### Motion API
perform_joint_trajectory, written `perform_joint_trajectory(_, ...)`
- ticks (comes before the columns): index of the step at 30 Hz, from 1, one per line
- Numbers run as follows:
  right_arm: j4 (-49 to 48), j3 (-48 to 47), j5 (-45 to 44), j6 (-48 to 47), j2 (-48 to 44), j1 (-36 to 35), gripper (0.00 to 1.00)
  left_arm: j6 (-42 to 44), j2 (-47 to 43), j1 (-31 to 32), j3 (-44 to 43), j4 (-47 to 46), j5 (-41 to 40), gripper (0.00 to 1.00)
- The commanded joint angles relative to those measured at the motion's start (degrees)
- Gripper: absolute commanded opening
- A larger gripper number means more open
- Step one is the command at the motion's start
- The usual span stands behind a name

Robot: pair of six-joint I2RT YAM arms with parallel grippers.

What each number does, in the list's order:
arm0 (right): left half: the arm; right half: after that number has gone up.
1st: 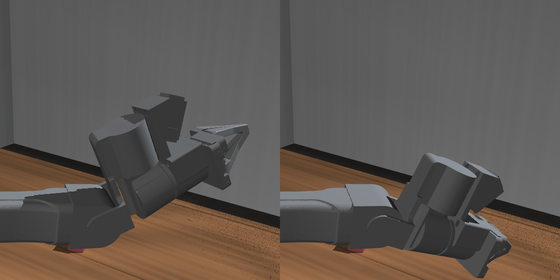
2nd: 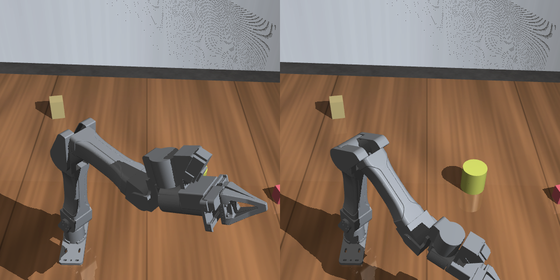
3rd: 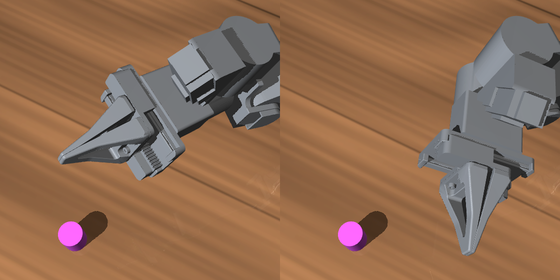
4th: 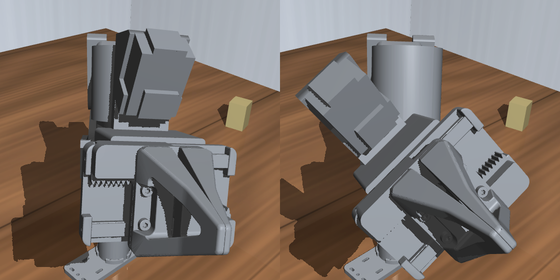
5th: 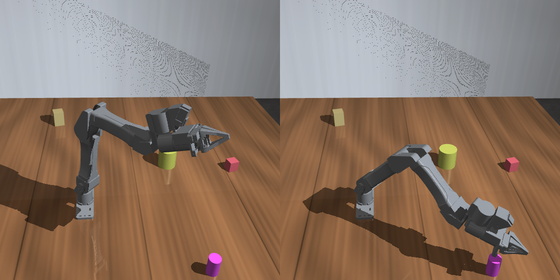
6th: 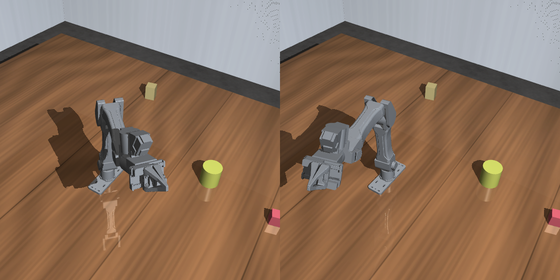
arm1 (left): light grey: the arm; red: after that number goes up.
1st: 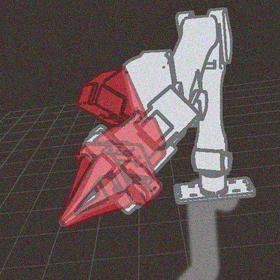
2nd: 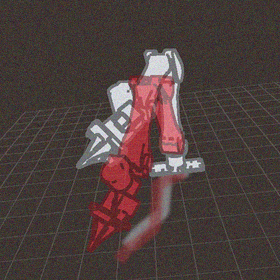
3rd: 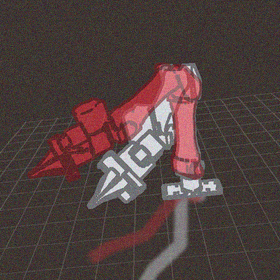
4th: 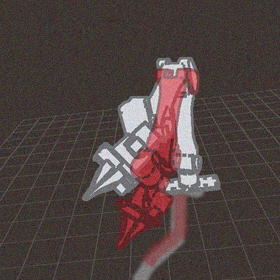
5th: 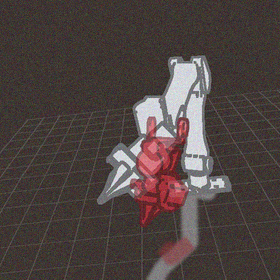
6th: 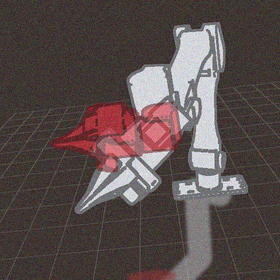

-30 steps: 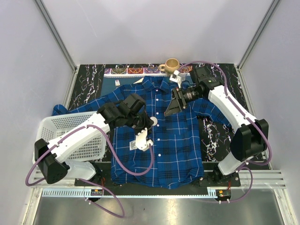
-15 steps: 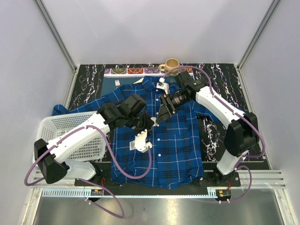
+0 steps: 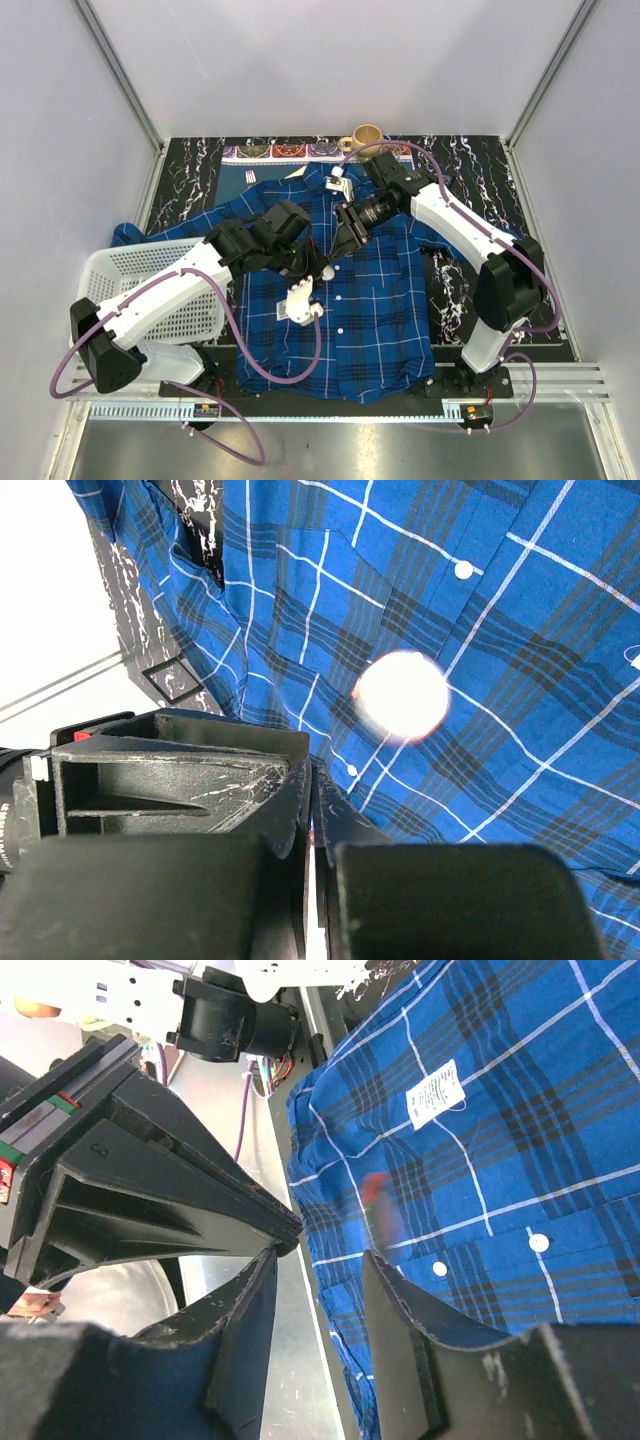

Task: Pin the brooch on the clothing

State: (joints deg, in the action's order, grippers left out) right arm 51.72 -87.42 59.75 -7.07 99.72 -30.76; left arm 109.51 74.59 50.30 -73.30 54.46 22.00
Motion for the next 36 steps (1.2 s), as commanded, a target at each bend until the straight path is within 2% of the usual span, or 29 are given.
perform_joint_trajectory(1, -1.27, -0.83, 3.7, 0.13, 0.47, -0.44, 0.45, 1.93, -2.51, 0.32, -1.5, 0.21, 1.11, 0.0)
perform_joint_trajectory(4, -1.36, -0.82, 4.85, 0.39, 1.17, -0.52, 0.43, 1.84, -2.96, 0.32, -1.06, 0.21, 1.47, 0.0)
perform_joint_trajectory(8, -0.22, -0.91, 1.61, -0.83, 0.92, -0.35, 0.55, -0.7, -2.87, 0.32, 0.17, 1.78, 1.03, 0.01)
perform_joint_trajectory(9, -0.31, -0.65, 0.91, -0.93, 0.39, 0.0, 0.57, -4.8, -2.61, 0.23, 1.74, 2.75, 2.07, 0.04)
perform_joint_trajectory(12, 0.39, 0.75, -0.68, -1.02, -0.14, 1.4, 0.63, -13.94, 0.02, -2.22, 4.38, 1.27, 4.8, 0.21)
perform_joint_trajectory(14, 0.4, 1.9, -0.77, 0.47, 0.03, 5.17, 0.68, -21.85, 4.57, -3.45, 3.34, 0.04, 8.04, 0.31)
perform_joint_trajectory(15, 0.39, 2.16, -0.77, 1.09, 0.38, 6.93, 0.69, -28.85, 6.6, -3.89, 0.9, 0.91, 11.37, 0.41)
perform_joint_trajectory(17, 0.22, 3.04, -1.65, 2.06, 0.47, 12.9, 0.7, -36.79, 12.12, -4.68, -1.14, 0.83, 14.46, 0.44)
perform_joint_trajectory(18, 0.31, 3.39, -2.17, 1.89, 0.39, 14.57, 0.71, -41.96, 13.73, -5.82, -2.36, 1.17, 17.78, 0.53)
perform_joint_trajectory(20, -0.04, 4.53, -5.24, 1.88, -0.31, 18.62, 0.74, -45.34, 16.98, -7.05, -1.94, 0.66, 20.96, 0.64)
perform_joint_trajectory(21, -0.22, 4.97, -6.82, 1.8, -1.01, 19.42, 0.78, -50.66, 17.52, -7.93, 0.5, -3.44, 22.37, 0.67)
perform_joint_trajectory(24, 0.04, 7.08, -8.59, 0.13, -1.99, 21.18, 0.78, -55.19, 18.58, -8.47, 6.38, -11.35, 22.56, 0.69)
perform_joint_trajectory(27, 0.22, 8.83, -7.02, -0.31, -2.34, 21.8, 0.77, -59.49, 17.0, -8.47, 14.02, -24.71, 19.68, 0.61)
perform_joint_trajectory(29, 0.31, 9.45, -6.05, -0.49, -2.34, 21.97, 0.77, -61.25, 16.47, -8.38, 16.95, -31.91, 17.56, 0.6)
perform_joint_trajectory(32, 0.31, 10.07, -4.9, -0.31, -2.43, 21.89, 0.76, -61.18, 17.61, -8.38, 18.71, -33.97, 14.39, 0.64)
perform_joint_trajectory(36, 0.39, 10.6, -4.73, -0.31, -2.43, 21.97, 0.76, -60.82, 17.61, -6.72, 20.65, -37.4, 10.62, 0.65)
